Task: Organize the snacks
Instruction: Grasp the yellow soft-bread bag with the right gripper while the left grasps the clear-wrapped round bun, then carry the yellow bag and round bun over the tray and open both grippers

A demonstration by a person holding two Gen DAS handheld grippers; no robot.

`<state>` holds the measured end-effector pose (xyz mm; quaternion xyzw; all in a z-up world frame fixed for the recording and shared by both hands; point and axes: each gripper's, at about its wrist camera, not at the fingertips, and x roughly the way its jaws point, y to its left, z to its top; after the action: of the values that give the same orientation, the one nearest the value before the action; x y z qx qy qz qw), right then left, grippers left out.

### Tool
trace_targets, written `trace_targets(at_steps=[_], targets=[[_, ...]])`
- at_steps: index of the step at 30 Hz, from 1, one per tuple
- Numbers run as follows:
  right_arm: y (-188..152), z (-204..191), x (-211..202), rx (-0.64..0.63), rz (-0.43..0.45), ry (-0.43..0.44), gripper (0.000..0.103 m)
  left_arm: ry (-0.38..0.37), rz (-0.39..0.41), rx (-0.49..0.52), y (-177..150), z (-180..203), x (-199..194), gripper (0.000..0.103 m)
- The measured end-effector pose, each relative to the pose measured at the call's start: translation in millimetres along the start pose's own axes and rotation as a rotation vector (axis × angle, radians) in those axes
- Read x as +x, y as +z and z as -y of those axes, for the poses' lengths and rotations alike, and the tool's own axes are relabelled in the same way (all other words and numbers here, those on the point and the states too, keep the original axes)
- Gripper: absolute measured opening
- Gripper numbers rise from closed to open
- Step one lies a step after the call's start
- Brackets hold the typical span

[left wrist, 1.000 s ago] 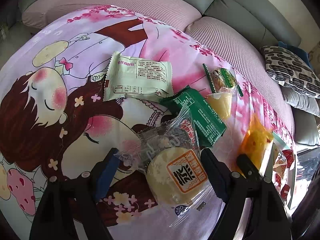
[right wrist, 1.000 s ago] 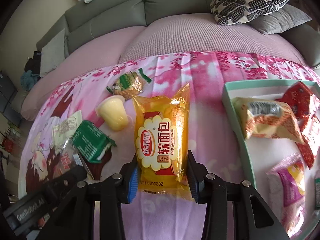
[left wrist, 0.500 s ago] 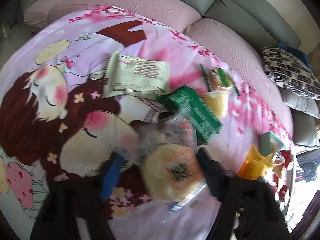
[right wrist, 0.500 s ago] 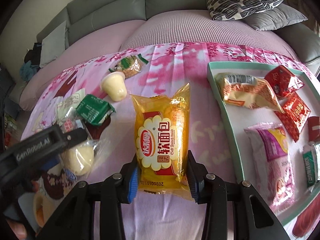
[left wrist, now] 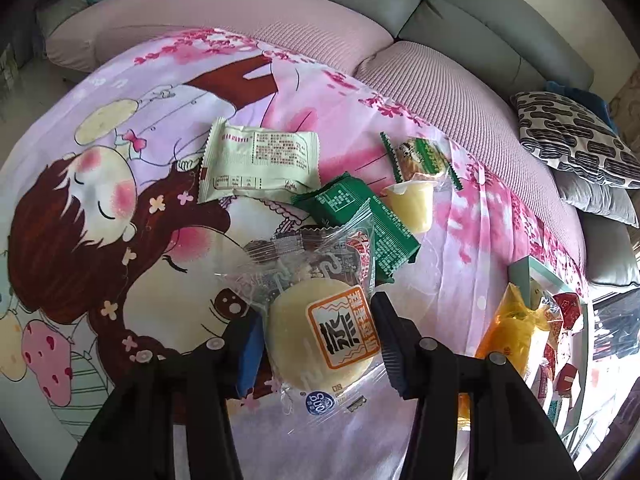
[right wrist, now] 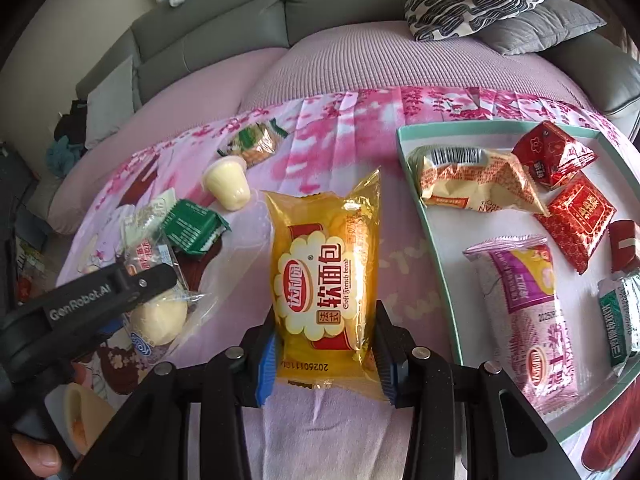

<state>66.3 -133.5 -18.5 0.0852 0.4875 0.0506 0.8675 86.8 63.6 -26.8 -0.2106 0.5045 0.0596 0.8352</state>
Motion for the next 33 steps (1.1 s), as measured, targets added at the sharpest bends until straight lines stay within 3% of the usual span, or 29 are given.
trace_targets(at_steps=[18, 33], targets=[[12.8, 15.9, -50.9, 0.038, 0.135, 0.049, 0.043, -0.038, 0.130, 0.053, -0.3, 30.0, -55.5, 0.052], [27.0, 103.3, -84.3, 0.214, 0.220, -0.091, 0.043, -0.125, 0.099, 0.203, -24.6, 97.1, -59.3, 0.052]])
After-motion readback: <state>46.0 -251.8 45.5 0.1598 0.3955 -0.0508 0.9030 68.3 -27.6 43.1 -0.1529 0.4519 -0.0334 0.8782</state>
